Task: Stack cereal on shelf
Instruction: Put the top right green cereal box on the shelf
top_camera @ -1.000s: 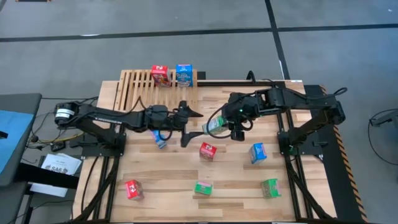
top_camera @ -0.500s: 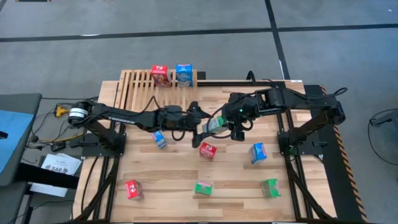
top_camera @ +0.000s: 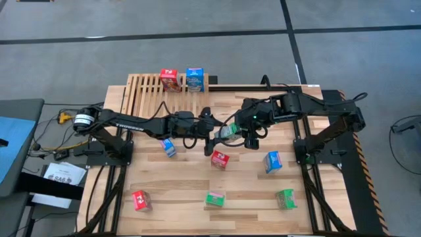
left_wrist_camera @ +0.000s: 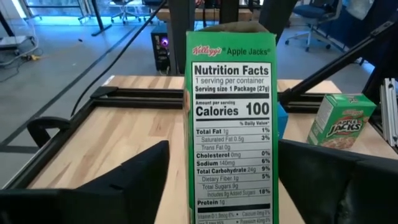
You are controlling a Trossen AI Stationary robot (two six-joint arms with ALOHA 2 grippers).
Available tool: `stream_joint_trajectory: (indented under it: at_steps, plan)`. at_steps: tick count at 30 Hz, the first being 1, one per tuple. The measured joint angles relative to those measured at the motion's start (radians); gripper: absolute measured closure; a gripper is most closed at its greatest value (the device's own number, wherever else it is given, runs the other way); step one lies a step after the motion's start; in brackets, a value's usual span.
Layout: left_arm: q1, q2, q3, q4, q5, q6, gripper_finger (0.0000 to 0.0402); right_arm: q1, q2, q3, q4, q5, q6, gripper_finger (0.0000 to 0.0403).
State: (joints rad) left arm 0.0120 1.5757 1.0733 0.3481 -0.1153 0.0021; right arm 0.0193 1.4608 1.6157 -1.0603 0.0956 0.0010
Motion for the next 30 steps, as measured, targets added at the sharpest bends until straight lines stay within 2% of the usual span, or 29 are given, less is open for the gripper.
stream_joint_trajectory:
  at_steps: [7, 15, 30]
  plan:
    - [0.0, 0.0, 0.0, -0.001, 0.003, 0.0, 0.0184, 0.0, 0.0, 0.0, -0.001, 0.0, 0.0, 0.0198]
    - [0.0, 0.0, 0.0, -0.001, 0.006, -0.006, 0.0214, 0.0, 0.0, 0.0, -0.001, 0.001, 0.001, 0.0198]
    - [0.0, 0.0, -0.001, -0.002, 0.048, -0.017, 0.0223, 0.0, 0.0, 0.0, -0.001, 0.0, 0.008, 0.0197]
